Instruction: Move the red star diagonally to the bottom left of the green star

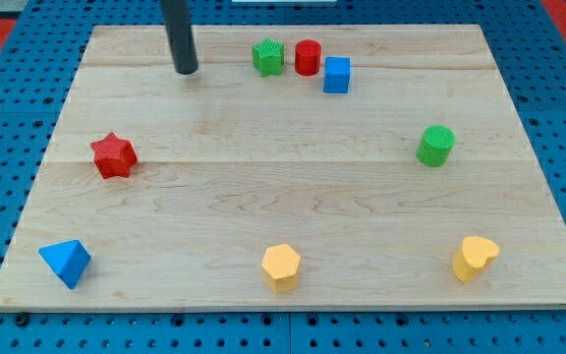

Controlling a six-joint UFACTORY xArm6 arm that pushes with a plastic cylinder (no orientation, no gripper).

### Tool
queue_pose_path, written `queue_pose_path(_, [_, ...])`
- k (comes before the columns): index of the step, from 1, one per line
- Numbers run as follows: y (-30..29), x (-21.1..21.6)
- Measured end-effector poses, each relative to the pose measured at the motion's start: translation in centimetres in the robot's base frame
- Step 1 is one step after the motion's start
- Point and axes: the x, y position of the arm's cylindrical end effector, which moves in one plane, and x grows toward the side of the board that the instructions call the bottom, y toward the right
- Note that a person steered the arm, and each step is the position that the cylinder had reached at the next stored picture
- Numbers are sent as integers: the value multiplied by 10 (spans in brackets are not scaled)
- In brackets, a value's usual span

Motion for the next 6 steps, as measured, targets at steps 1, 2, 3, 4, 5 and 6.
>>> queue_pose_path(1, [-31, 8])
queue_pose_path(2, [-60, 30])
queue_pose_path(3, [-85, 62])
queue_pose_path(4, [-104, 115])
queue_pose_path(5, [-106, 181])
queue_pose_path(6, [-105, 209])
